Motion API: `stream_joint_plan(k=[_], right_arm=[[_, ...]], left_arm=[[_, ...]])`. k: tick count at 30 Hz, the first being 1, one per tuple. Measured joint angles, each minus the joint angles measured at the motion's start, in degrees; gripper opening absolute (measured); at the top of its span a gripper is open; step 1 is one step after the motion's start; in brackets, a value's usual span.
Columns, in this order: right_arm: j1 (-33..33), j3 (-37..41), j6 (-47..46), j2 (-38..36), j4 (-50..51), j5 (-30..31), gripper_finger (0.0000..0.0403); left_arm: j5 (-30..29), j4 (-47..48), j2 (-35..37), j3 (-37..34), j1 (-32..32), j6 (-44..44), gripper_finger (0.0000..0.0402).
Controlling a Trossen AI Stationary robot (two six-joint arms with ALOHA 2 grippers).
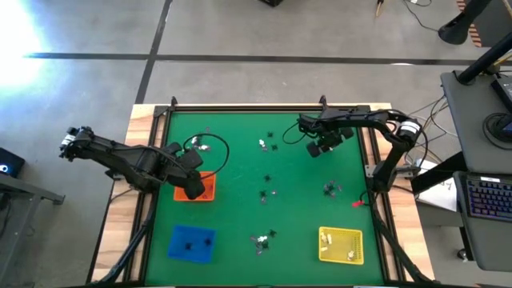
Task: Sort Halloween decoration
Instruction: Put the white skeleton toy into the yellow bin
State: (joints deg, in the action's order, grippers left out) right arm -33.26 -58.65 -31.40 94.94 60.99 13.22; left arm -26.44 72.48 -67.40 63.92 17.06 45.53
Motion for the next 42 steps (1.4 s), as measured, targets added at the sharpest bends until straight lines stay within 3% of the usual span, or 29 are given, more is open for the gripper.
stream_joint_plan(k=[11, 18, 29, 34, 42], right_arm=[[0.0, 0.0, 29.41, 0.0, -0.71, -0.38, 0.0088], [0.0, 0.0, 40.87, 0.0, -1.75, -7.7, 0.0072], [0.02, -0.02, 39.75, -0.02, -1.27, -2.39, 0.0069], [0.13, -0.02, 38.98, -0.02, 1.14, -2.21, 0.009], [-0.38, 0.22, 47.41, 0.24, 0.33, -4.41, 0.0107]], left_arm=[[0.0, 0.04, 0.0, 0.0, 0.0, -0.04, 0.0089], [0.02, 0.15, 0.0, 0.0, 0.0, -0.06, 0.0089], [0.08, 0.51, 0.0, 0.0, -0.01, -1.78, 0.0089], [0.09, 0.49, 0.0, 0.0, 0.0, -1.78, 0.0089], [0.25, 0.47, 0.0, 0.0, 0.0, -1.57, 0.0089]])
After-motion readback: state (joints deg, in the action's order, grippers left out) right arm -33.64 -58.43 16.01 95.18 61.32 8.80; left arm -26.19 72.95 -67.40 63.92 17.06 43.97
